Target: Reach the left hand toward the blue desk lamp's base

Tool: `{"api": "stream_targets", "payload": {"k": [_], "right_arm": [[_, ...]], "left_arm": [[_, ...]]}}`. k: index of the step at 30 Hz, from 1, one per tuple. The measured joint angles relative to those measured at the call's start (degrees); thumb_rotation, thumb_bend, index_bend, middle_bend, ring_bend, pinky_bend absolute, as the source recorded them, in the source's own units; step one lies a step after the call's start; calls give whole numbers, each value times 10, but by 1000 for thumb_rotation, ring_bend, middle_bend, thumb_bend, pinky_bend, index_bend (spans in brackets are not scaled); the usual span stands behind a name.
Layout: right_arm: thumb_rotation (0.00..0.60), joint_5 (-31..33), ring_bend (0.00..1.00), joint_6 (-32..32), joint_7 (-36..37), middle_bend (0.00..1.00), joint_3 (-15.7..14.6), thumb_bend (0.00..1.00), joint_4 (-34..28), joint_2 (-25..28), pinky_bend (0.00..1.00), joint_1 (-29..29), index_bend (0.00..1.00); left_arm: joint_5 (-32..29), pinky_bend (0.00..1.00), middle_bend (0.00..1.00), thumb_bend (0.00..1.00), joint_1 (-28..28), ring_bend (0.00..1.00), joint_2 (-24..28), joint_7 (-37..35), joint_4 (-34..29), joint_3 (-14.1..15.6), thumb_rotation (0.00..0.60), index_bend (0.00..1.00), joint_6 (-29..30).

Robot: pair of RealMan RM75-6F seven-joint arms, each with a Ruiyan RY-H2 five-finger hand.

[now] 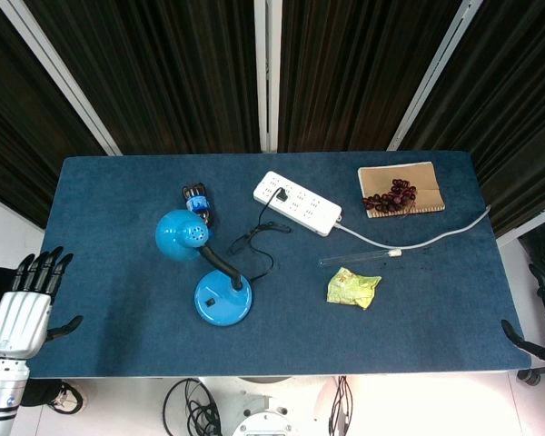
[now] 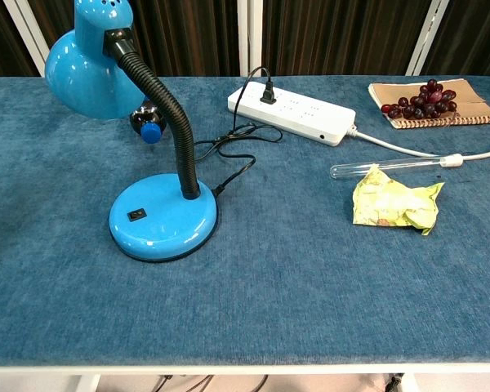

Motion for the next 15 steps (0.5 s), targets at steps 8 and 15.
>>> {"api": "stream_targets", "payload": {"k": [8, 15], "right_arm": [[600, 1, 0, -2, 0, 0, 0, 194, 2, -1, 0, 0, 0], [600, 5, 0, 1, 12, 0, 3, 199, 5, 2, 0, -2, 0]], "left_arm": [[-4, 0, 0, 6, 1, 0, 1, -5, 0, -2, 600, 53, 1], [5, 24, 15, 6, -1, 1, 0, -9, 0, 2, 600, 53, -3]]}}
